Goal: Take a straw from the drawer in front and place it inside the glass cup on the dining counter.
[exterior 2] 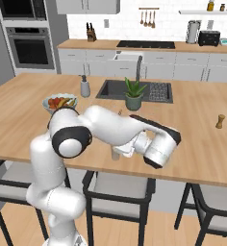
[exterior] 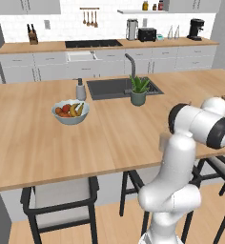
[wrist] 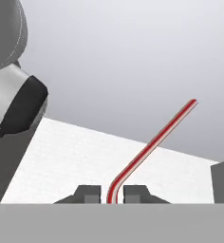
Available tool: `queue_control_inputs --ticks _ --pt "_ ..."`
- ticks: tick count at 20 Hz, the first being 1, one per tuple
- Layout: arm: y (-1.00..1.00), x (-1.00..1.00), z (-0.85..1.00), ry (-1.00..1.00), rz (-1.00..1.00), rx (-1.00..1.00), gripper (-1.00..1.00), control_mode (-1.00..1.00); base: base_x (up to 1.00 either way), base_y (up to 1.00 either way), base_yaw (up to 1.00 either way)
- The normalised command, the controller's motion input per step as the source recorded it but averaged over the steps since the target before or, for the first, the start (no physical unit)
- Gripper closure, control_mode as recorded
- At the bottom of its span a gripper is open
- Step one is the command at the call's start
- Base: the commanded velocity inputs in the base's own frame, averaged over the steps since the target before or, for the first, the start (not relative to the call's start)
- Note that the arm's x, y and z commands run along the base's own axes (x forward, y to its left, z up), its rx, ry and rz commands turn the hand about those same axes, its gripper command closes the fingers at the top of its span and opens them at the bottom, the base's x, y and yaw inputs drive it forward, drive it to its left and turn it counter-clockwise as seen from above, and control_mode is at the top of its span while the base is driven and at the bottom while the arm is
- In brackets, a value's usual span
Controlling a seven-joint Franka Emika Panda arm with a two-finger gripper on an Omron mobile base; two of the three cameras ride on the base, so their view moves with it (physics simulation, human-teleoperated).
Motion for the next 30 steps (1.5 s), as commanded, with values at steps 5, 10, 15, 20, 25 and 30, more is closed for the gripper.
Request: queue_control_inputs --ticks 5,10,15,20,25,30 --pt "0.0 0.0 0.01 0.41 -0.44 0.02 1.0 -1.0 0.0 0.0 0.0" --pt "-0.03 0.0 0.27 0.49 -0.24 0.0 1.0 -1.0 0.0 0.0 0.0" --pt "0.0 0.0 0.07 0.12 -0.1 0.0 1.0 -1.0 0.0 0.0 0.0" --pt "0.0 0.0 -0.05 -0.03 -0.02 0.03 1.0 -1.0 0.0 0.0 0.0" --pt "-0.04 0.09 0.04 0.08 0.0 0.07 1.0 -1.0 0.0 0.0 0.0" --pt "-0.07 0.15 0.04 0.15 0.0 0.03 1.0 -1.0 0.0 0.0 0.0"
